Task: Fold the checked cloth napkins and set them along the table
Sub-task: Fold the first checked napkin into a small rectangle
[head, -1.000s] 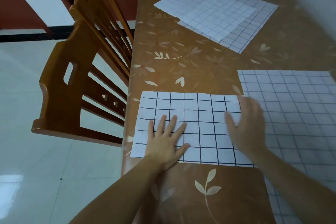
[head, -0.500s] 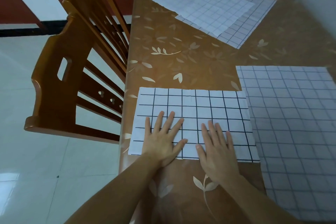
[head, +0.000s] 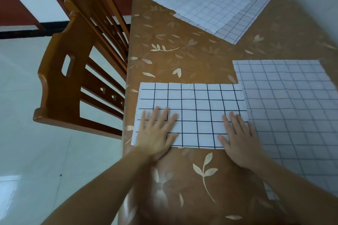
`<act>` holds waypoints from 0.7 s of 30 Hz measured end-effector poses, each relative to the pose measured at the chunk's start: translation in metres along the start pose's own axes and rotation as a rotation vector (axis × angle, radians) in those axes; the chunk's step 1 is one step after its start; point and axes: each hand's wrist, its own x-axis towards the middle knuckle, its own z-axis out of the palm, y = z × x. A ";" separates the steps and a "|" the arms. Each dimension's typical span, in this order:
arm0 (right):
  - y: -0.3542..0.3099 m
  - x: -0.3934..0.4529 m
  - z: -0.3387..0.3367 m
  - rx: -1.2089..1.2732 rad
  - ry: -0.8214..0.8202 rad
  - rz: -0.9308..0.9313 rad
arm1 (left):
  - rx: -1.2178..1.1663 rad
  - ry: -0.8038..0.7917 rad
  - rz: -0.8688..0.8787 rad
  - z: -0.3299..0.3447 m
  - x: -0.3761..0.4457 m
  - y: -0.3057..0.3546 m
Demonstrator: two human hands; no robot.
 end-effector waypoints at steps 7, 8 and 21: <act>0.014 -0.016 -0.010 -0.064 0.224 -0.441 | -0.121 0.134 0.308 0.016 0.002 0.076; 0.019 -0.019 -0.011 -0.090 0.233 -0.524 | -0.128 0.128 0.294 0.016 0.003 0.078; 0.037 -0.012 -0.030 -0.493 0.239 -0.632 | -0.114 0.075 0.193 0.009 0.000 0.098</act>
